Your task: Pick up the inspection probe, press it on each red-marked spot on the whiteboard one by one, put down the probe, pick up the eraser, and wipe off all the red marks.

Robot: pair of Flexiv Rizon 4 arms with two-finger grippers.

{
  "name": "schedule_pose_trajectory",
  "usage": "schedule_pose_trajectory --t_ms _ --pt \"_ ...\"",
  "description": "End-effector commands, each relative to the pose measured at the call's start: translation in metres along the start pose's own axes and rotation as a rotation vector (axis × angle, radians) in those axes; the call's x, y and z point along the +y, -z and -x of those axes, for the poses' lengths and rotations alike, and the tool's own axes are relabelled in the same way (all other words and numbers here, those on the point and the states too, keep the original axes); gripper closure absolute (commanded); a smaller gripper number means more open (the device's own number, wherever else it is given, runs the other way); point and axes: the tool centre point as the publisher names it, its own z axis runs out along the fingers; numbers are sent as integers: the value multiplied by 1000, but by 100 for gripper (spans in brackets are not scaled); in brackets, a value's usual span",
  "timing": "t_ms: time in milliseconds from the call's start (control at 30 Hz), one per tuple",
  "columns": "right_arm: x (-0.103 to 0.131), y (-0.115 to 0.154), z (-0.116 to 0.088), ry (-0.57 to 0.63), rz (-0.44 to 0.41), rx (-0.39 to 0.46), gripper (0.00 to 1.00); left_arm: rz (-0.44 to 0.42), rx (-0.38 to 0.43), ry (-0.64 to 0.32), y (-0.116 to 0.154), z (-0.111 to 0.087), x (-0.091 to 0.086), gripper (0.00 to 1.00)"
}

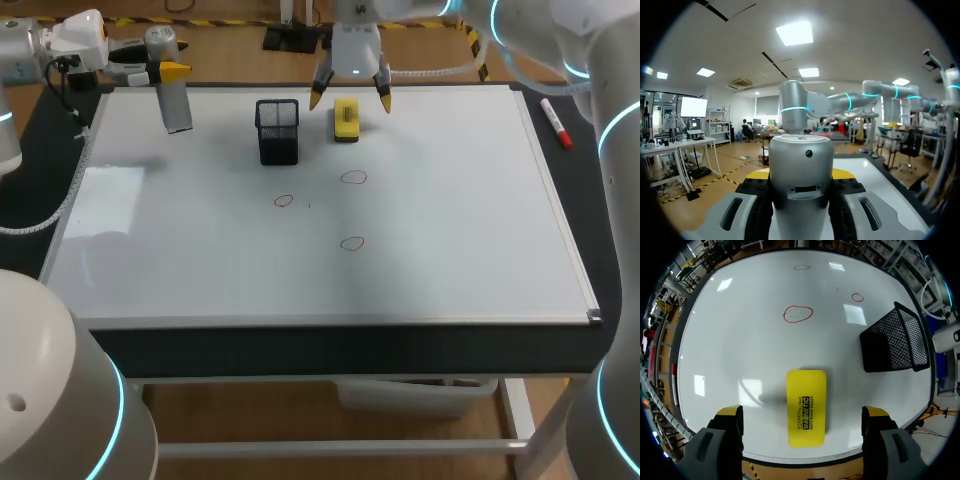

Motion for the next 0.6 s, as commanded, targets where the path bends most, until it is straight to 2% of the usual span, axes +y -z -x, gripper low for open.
schedule_pose_trajectory --t_ms 33,600 --pt "-6 -6 4 4 12 0 0 -1 4 0 0 1 -1 100" --pt "-5 -8 5 -47 19 9 0 -1 4 0 0 1 -1 100"
